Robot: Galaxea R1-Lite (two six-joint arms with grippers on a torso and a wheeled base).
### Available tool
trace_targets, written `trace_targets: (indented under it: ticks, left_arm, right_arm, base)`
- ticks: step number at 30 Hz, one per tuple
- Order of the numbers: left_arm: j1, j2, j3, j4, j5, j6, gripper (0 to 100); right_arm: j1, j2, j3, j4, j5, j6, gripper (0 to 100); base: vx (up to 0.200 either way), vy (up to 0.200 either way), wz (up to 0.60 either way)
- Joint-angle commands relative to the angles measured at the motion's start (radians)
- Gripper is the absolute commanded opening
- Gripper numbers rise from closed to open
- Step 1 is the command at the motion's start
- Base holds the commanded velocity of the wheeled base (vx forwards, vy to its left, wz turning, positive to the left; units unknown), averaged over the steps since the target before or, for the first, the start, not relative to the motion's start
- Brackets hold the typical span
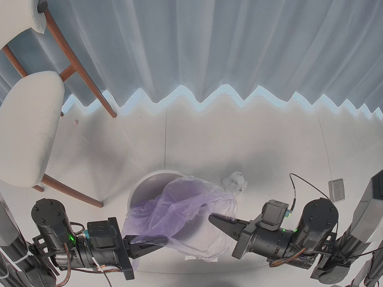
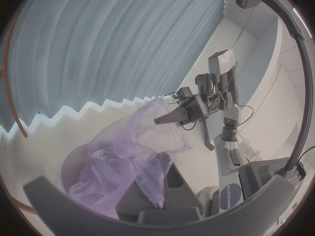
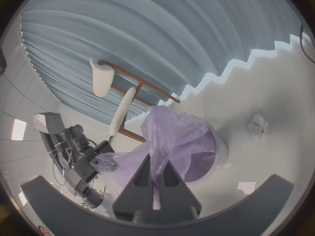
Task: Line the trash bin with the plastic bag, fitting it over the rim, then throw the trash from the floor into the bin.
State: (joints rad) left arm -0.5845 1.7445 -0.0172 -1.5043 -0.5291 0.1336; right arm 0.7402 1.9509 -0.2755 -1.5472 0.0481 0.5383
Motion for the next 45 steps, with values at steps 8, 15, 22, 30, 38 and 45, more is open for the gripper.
trace_targets:
  ticks: [8, 15, 22, 30, 38, 45]
  left_arm:
    - [-0.034, 0.004, 0.017, -0.001, 0.001, -0.011, 100]
    - [-0.023, -0.148, 0.017, 0.035, -0.003, -0.246, 100]
    - [0.031, -0.408, -0.026, 0.582, 0.083, -0.279, 100]
    - [0.121, -0.422, -0.049, 0.788, 0.136, -0.276, 100]
    - [0.199, -0.385, -0.058, 0.797, 0.164, -0.247, 100]
    - [0.193, -0.338, -0.035, 0.800, 0.169, -0.227, 100]
  right_arm:
    - [0.018, 0.060, -0.004, -0.020, -0.045, -0.006, 0]
    - [0.013, 0.056, 0.001, -0.022, -0.045, -0.008, 0]
    - [-0.024, -0.007, -0.004, -0.020, -0.043, -0.004, 0]
    - [-0.061, -0.018, -0.013, -0.019, -0.039, -0.006, 0]
    - [-0.067, -0.029, -0.019, -0.019, -0.039, -0.006, 0]
    - [-0.088, -0.021, -0.033, -0.019, -0.039, -0.006, 0]
  base:
    - [0.000, 0.000, 0.00]
    - [0.000, 0.000, 0.00]
    - [0.000, 0.000, 0.00]
    - [0.000, 0.000, 0.00]
    - [0.000, 0.000, 0.00]
    - [0.000, 0.000, 0.00]
